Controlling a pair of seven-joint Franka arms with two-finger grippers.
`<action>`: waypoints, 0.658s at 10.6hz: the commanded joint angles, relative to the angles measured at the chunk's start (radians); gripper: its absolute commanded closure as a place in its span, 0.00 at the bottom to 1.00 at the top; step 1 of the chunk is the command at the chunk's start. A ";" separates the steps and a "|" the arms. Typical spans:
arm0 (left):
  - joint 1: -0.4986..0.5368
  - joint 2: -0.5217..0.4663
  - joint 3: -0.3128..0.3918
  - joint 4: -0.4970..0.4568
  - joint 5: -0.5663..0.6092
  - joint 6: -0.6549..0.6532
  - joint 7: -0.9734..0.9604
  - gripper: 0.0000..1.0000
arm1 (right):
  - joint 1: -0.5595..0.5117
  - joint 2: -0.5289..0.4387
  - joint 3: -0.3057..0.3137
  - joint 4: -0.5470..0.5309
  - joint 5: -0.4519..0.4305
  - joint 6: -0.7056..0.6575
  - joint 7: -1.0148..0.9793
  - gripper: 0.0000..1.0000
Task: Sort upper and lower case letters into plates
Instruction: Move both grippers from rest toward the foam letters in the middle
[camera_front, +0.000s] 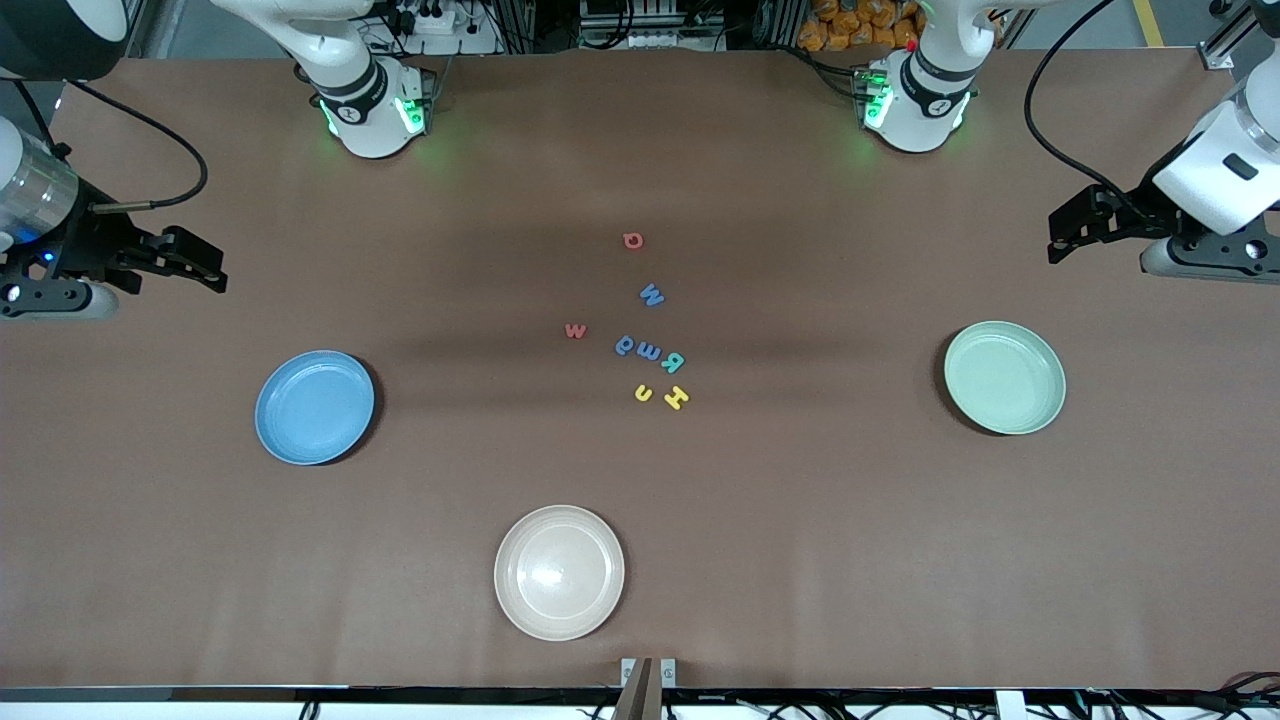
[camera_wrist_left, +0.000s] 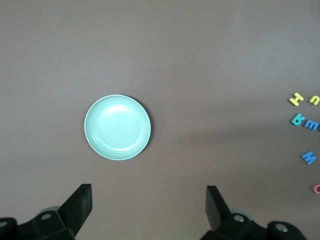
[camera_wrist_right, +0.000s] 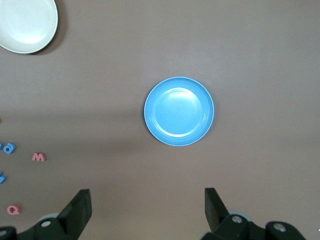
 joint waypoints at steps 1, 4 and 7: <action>-0.005 0.004 0.004 0.020 0.022 -0.010 0.008 0.00 | -0.013 -0.031 0.013 -0.038 -0.010 0.022 -0.001 0.00; -0.005 0.004 0.004 0.017 0.023 -0.010 0.015 0.00 | -0.013 -0.031 0.013 -0.039 -0.012 0.023 0.001 0.00; -0.045 0.008 -0.037 -0.049 0.011 0.036 -0.024 0.00 | -0.012 -0.029 0.013 -0.039 -0.010 0.022 0.011 0.00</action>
